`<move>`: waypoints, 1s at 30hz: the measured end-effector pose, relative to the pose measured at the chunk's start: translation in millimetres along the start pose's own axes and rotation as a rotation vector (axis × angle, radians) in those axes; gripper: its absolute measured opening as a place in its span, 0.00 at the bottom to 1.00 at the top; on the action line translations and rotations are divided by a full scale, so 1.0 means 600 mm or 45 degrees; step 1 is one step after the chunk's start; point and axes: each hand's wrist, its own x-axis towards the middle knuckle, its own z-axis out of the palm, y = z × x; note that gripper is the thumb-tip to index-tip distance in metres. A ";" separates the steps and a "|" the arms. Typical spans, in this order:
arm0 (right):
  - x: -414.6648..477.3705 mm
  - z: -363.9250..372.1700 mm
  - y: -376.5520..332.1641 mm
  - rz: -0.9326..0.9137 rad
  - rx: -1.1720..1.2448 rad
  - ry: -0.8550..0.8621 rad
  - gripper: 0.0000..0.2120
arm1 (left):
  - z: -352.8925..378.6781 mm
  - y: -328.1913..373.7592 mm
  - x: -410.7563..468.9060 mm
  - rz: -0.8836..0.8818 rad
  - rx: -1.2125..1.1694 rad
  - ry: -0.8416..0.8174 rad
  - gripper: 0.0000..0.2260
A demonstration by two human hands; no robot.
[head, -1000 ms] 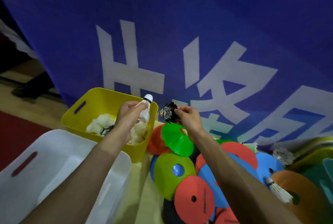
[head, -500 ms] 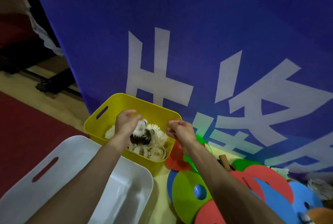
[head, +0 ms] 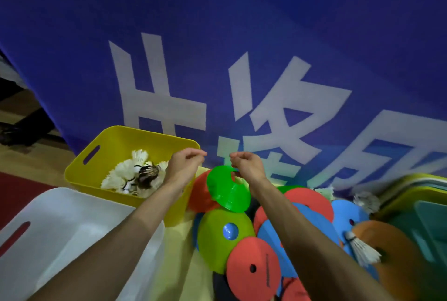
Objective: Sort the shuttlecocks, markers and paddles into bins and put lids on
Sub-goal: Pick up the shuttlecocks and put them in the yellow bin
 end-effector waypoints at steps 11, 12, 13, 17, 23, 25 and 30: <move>-0.060 -0.294 0.090 0.074 0.109 0.384 0.08 | 0.256 0.054 -0.116 0.090 0.171 -0.579 0.16; -0.064 -0.319 0.107 0.099 0.099 0.414 0.08 | 0.279 0.052 -0.125 0.096 0.204 -0.622 0.17; -0.069 -0.343 0.122 0.122 0.081 0.442 0.07 | 0.301 0.051 -0.134 0.108 0.226 -0.662 0.17; -0.089 -0.435 0.188 0.264 -0.021 0.621 0.07 | 0.380 0.041 -0.165 0.133 0.313 -0.768 0.16; -0.127 -0.530 0.254 0.417 -0.426 0.807 0.18 | 0.479 0.036 -0.201 0.186 0.412 -0.835 0.11; -0.126 -0.547 0.271 0.472 -0.380 0.778 0.18 | 0.504 0.032 -0.203 0.187 0.457 -0.856 0.10; -0.111 -0.554 0.294 0.541 -0.194 0.665 0.24 | 0.535 0.015 -0.198 0.134 0.536 -0.902 0.09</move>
